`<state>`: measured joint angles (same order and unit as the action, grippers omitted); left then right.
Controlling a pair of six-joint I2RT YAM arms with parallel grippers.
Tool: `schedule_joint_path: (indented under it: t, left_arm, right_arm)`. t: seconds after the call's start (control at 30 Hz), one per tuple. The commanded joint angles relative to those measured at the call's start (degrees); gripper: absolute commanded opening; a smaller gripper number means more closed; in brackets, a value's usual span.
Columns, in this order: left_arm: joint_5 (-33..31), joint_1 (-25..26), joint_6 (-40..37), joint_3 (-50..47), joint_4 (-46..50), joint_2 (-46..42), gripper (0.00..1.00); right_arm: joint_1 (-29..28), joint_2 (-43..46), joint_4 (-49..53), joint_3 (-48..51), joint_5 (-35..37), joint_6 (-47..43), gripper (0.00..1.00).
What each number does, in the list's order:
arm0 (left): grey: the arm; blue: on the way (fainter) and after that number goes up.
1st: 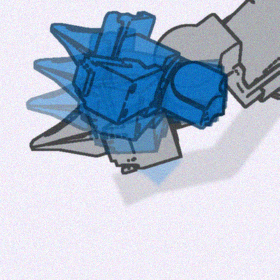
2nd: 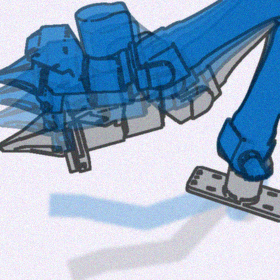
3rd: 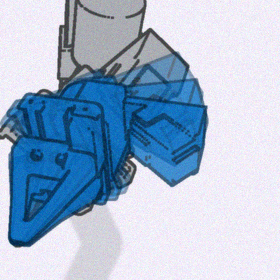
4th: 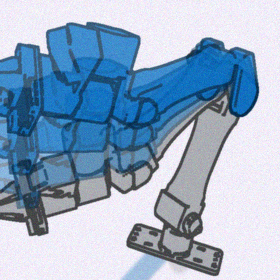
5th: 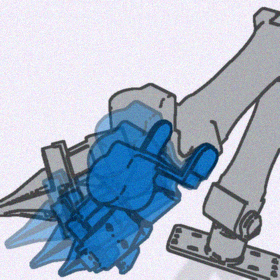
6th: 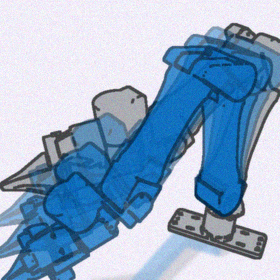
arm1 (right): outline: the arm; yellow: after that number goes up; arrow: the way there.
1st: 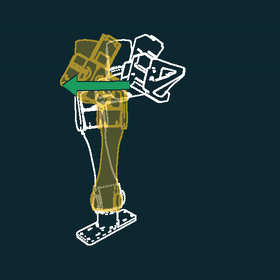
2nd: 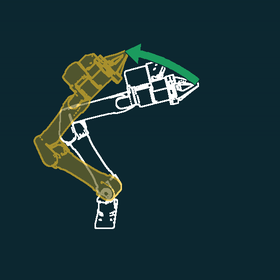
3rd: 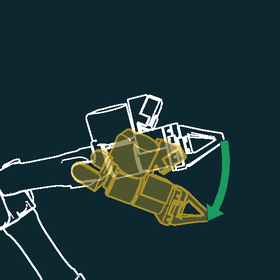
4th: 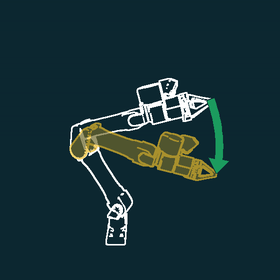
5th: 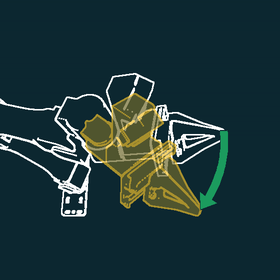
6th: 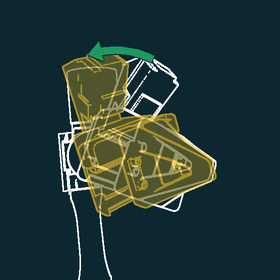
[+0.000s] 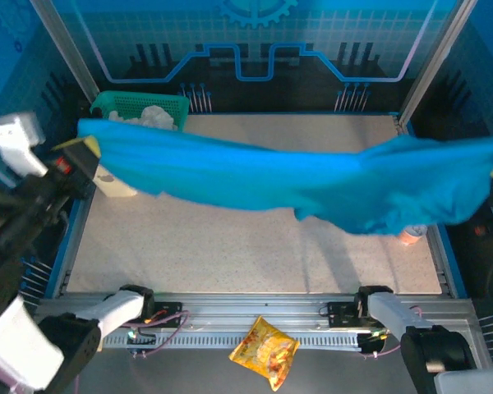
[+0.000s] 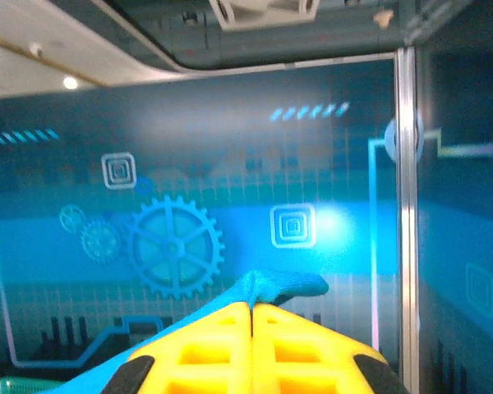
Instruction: Fold and stack the t-shirts
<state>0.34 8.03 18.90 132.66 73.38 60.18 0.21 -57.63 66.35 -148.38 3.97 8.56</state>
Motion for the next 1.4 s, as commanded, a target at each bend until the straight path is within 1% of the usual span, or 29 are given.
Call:
schedule_joint_path:
  t: [0.0, 0.1, 0.17, 0.3, 0.4, 0.53, 0.63, 0.73, 0.8, 0.9, 0.97, 1.03, 1.07, 1.13, 1.17, 1.23, 1.37]
  left_arm:
    - [-3.16, -0.37, 1.38, -0.83, 2.35, -1.32, 0.01]
    - [-3.41, -0.36, 1.12, -0.91, 2.33, -0.78, 0.01]
    - [-3.23, -0.38, 0.91, -2.38, 1.23, 0.39, 0.01]
    - [-3.88, -0.38, 0.74, -10.05, -5.22, 1.73, 0.0]
    - [-4.53, -0.38, 0.51, -16.13, -10.71, 4.33, 0.01]
    - [-5.69, -0.39, 0.46, -22.91, -17.84, 10.75, 0.0]
    - [-6.11, -0.47, 0.94, -28.13, -25.31, 16.0, 0.0]
    - [-5.71, -0.94, 2.26, -34.13, -35.33, 22.34, 0.01]
    - [-4.7, -1.33, 3.45, -36.2, -40.65, 28.87, 0.0]
    - [-3.67, -1.94, 5.15, -33.86, -44.59, 41.71, 0.0]
    - [-2.13, -2.47, 6.29, -29.42, -45.66, 51.16, 0.0]
    - [-1.97, -2.89, 7.01, -25.07, -46.9, 58.81, 0.0]
    - [-2.23, -3.09, 7.38, -22.77, -47.57, 62.36, 0.0]
    - [-2.88, -3.53, 7.64, -18.44, -48.36, 67.68, 0.0]
    - [-3.35, -3.79, 7.73, -16.34, -48.64, 70.1, 0.0]
    - [-4.05, -4.31, 8.07, -13.32, -49.2, 73.44, 0.0]
    - [-3.88, -5.43, 8.4, -8.85, -49.51, 77.65, 0.0]
  right_arm:
    - [-1.71, -0.55, 2.47, -1.1, 0.76, 0.11, 0.0]
    - [-3.79, -0.83, 1.32, -0.36, 2.92, -0.27, 0.0]
    - [-5.43, -1.57, -0.26, 2.36, 4.9, -0.88, 0.0]
    - [-7.65, -3.65, -5.98, 10.57, 8.14, -3.19, 0.0]
    - [-7.77, -7.88, -10.71, 16.7, 9.16, -5.23, 0.0]
    - [-7.12, -16.29, -18.65, 24.51, 7.63, -6.81, 0.0]
    - [-4.81, -24.46, -24.28, 28.68, 3.56, -6.31, 0.0]
    - [-2.9, -34.59, -29.51, 30.47, 0.15, -5.67, 0.0]
    - [-1.96, -42.7, -31.87, 29.28, -1.27, -5.17, 0.0]
    - [-1.37, -57.05, -31.3, 21.55, -2.04, -4.51, 0.0]
    - [-1.36, -68.18, -28.7, 11.81, -1.65, -4.34, 0.0]
    - [-1.59, -79.35, -25.68, 1.43, -0.38, -4.12, 0.0]
    - [-1.74, -84.09, -24.75, -3.14, 0.68, -4.31, 0.0]
    - [-1.96, -90.16, -25.07, -7.82, 2.78, -4.68, 0.0]
    - [-2.03, -91.78, -26.46, -7.83, 3.8, -4.77, 0.0]
    - [-1.97, -92.16, -30.21, -4.42, 5.54, -4.61, 0.0]
    - [-1.27, -88.91, -37.06, 5.18, 6.66, -3.37, 0.0]
